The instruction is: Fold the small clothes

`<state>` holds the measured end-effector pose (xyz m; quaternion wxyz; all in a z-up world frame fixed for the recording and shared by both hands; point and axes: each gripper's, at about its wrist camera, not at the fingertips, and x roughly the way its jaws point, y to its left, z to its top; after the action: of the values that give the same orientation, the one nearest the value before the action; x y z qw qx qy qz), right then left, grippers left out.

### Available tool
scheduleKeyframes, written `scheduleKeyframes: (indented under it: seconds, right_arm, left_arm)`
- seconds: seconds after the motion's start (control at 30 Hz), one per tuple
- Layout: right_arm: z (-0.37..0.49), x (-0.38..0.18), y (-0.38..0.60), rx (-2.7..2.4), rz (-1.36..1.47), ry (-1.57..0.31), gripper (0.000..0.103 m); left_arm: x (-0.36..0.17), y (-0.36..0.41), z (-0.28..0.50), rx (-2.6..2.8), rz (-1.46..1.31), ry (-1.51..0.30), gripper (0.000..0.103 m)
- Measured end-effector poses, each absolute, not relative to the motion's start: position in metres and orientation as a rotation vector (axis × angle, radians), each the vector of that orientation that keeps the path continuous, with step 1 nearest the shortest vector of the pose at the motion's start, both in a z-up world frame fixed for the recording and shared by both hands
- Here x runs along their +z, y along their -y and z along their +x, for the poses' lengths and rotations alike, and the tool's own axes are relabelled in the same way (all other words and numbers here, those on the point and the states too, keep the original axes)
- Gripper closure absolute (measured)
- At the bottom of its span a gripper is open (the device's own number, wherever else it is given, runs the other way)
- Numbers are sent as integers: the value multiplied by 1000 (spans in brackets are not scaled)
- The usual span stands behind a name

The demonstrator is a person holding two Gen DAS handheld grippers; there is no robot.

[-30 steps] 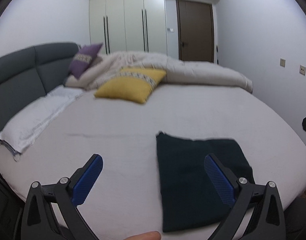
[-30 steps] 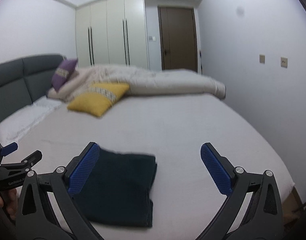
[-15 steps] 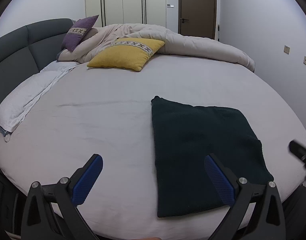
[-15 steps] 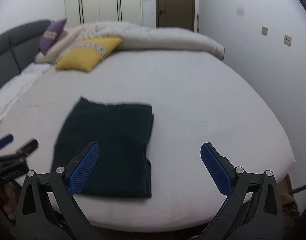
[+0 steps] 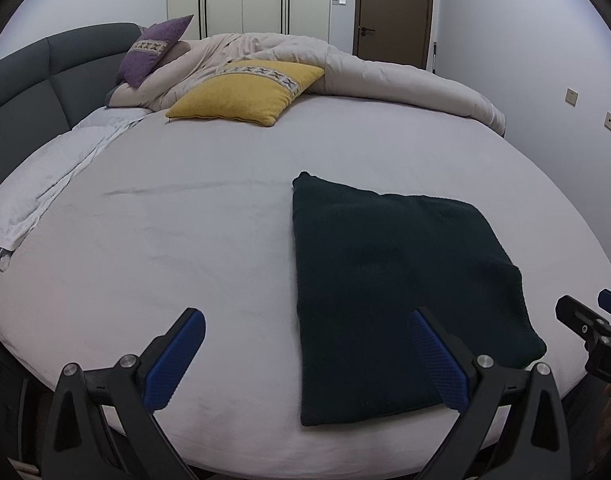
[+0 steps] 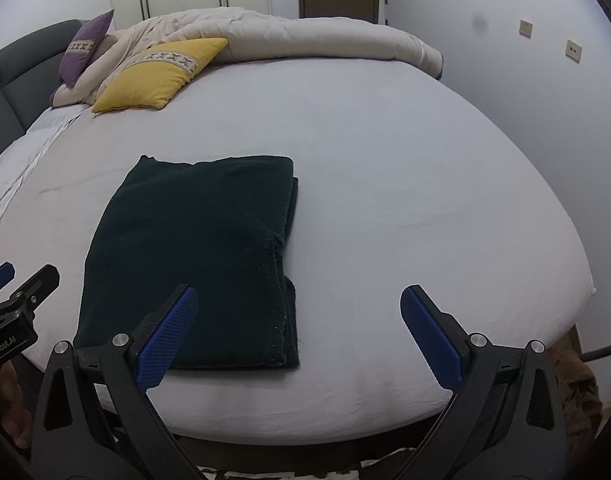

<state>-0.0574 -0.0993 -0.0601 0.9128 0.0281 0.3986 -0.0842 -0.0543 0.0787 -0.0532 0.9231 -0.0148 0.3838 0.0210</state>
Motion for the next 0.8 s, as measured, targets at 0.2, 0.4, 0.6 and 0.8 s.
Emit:
scheduleKeyframes:
  seconds: [0.2,0.4,0.6,0.8]
  right_arm:
    - [-60,-56,95,-154,45,-829,0]
    - [-61,-54,93,-152,46,-833,0]
    - [-59,-57,90,-144,38,-841,0]
    - [-57,-60,89,-134,31,-848,0]
  left_arm:
    - [-54,-81,-52,44,-34,-794,0]
    - [-57,-82,-53,46,-30,-795,0]
    - [-58,-83,-52,48,-27,-796,0]
    - [-60,-84,-51,48,-25,-798,0]
